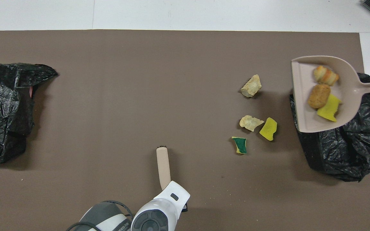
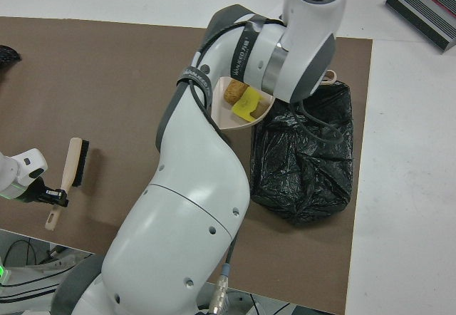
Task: Sweep and dump trash in bin
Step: 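Carry the loaded dustpan with the right gripper over the nearer-right bag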
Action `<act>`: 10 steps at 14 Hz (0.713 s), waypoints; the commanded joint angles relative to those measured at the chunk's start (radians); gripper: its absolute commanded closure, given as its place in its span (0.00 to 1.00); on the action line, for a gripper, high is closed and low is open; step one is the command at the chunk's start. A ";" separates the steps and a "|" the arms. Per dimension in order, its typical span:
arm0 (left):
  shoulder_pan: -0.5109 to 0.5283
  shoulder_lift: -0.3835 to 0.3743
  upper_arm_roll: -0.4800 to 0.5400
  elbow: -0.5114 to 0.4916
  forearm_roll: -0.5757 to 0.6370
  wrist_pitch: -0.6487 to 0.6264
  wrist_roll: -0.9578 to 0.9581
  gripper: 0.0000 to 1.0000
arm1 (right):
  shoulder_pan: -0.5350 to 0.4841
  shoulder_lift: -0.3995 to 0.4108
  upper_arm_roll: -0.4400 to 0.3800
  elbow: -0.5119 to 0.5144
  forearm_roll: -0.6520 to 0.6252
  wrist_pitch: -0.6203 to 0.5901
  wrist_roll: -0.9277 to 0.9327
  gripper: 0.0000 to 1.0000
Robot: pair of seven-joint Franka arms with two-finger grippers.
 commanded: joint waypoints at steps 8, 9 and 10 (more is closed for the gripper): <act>-0.001 0.008 0.027 0.048 -0.027 -0.046 0.017 0.00 | -0.021 -0.088 0.015 -0.147 -0.520 0.073 0.090 1.00; 0.032 0.006 0.027 0.080 -0.025 -0.092 0.025 0.00 | -0.018 -0.106 0.015 -0.187 -0.590 0.104 0.176 1.00; 0.070 0.005 0.027 0.115 -0.025 -0.132 0.051 0.00 | -0.004 -0.127 0.019 -0.224 -0.674 0.121 0.225 1.00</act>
